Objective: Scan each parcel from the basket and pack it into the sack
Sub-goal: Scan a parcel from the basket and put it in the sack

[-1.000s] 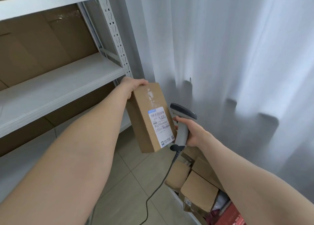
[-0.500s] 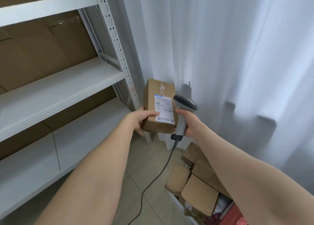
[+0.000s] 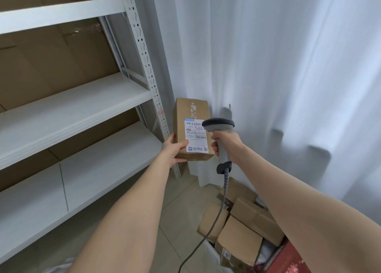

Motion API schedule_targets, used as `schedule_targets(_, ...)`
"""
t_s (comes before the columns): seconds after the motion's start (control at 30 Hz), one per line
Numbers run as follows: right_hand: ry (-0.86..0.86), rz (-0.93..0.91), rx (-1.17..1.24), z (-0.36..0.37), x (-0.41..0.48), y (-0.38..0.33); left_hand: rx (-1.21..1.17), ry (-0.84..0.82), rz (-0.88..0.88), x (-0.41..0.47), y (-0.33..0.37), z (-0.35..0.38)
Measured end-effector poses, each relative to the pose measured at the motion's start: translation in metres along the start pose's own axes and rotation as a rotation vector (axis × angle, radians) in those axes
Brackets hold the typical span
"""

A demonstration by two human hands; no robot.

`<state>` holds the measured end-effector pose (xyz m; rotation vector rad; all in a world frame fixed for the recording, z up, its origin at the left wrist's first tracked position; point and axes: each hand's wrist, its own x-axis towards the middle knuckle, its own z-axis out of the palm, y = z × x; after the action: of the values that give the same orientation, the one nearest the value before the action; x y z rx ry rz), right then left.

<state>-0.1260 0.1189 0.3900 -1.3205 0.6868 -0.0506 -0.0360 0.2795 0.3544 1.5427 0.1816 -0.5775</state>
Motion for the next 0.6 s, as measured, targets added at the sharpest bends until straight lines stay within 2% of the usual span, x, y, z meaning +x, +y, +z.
schedule_targets(0.6,-0.085,0.061,-0.139,0.014,-0.026,-0.005,0.028,0.111,0.049,0.005,-0.002,-0.026)
